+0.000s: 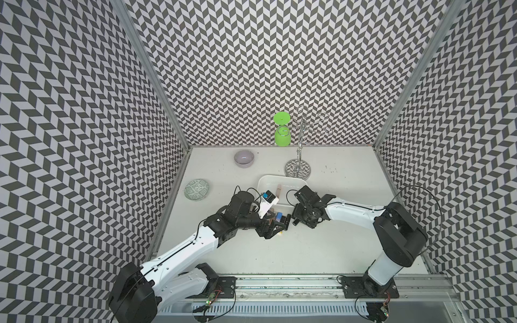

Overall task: Put the lipstick into the storage box
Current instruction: Pick up the lipstick at the center of the board.

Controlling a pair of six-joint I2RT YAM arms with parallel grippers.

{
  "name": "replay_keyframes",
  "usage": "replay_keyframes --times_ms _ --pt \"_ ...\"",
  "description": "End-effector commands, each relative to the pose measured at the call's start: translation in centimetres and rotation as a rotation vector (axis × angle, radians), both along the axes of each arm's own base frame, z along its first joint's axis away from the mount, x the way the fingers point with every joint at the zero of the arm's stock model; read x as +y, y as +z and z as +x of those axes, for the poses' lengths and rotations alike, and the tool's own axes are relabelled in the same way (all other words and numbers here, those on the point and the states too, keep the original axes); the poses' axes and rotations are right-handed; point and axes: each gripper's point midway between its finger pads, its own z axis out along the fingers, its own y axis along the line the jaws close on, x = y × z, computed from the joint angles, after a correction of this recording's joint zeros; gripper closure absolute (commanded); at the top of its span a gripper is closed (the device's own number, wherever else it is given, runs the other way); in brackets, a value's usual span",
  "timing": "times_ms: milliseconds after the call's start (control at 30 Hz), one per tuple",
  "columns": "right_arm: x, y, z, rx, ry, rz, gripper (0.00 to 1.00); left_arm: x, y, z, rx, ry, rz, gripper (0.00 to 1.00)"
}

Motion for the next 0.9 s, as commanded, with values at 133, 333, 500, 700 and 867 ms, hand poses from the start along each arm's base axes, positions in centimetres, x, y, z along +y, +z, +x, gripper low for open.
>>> replay_keyframes --times_ms 133,333,500,700,867 --pt "-1.6 -2.4 -1.5 0.037 0.064 -0.169 0.36 -0.6 1.8 0.2 -0.047 -0.026 -0.038 0.19" --pt "-3.0 -3.4 -2.7 0.053 0.108 -0.272 0.45 -0.9 2.4 0.4 -0.050 -0.022 -0.053 0.19" --pt "-4.2 -3.6 -2.9 0.044 0.145 -0.348 0.51 -1.0 2.9 0.5 -0.052 -0.018 -0.070 0.19" --pt "-5.4 -4.0 -3.1 0.045 0.184 -0.410 0.54 -0.7 2.9 0.4 -0.052 -0.010 -0.069 0.19" --pt "-5.4 -4.1 -3.5 0.052 0.212 -0.408 0.58 -0.4 2.7 0.2 -0.053 0.002 -0.068 0.19"
